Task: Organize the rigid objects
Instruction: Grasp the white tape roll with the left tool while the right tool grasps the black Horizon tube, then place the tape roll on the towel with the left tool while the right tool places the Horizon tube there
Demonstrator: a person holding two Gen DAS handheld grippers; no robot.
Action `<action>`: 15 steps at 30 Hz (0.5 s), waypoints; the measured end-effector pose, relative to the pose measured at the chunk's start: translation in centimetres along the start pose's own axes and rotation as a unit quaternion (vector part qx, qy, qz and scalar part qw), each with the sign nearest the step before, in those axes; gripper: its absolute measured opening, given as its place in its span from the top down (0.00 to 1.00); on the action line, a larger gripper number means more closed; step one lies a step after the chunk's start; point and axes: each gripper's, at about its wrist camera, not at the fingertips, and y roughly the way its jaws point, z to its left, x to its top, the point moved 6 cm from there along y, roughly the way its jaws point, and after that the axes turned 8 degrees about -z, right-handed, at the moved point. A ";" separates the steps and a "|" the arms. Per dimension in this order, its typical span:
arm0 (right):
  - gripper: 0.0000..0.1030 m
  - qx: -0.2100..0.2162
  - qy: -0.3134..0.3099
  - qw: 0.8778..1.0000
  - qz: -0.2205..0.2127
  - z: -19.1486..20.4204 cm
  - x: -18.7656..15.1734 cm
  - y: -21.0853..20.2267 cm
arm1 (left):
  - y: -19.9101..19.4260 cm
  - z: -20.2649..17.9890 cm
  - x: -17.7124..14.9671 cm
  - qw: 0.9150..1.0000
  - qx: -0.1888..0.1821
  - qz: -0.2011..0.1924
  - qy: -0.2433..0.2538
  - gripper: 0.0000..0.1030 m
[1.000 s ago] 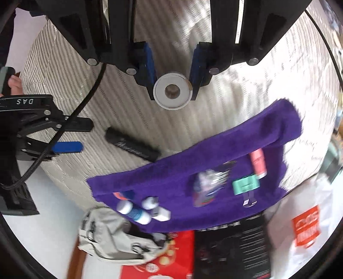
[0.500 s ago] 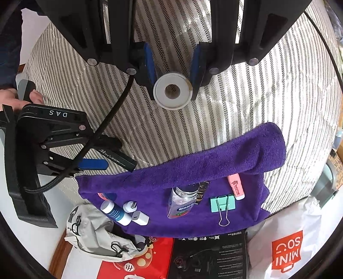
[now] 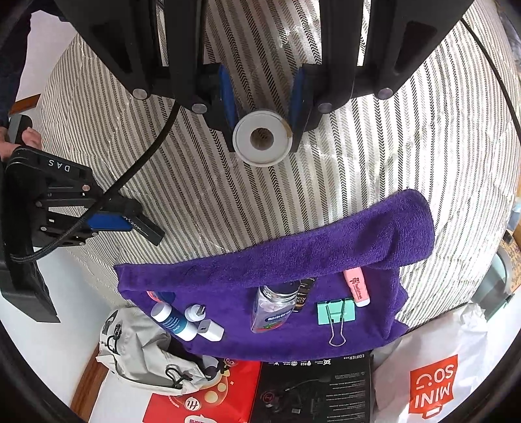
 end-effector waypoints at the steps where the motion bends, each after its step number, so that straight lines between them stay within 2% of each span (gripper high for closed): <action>1: 0.78 -0.002 0.000 1.000 -0.001 0.0 0.1 0.1 | 0.0 0.0 0.0 1.000 0.001 -0.001 0.000 0.73; 9: 0.78 0.003 -0.003 1.000 -0.003 -0.1 0.2 0.1 | 0.4 -0.6 0.2 1.000 0.019 -0.008 0.015 0.73; 15: 0.79 0.020 0.011 1.000 0.000 -0.1 -0.1 -0.5 | -0.2 0.0 0.5 1.000 0.006 -0.011 -0.009 0.73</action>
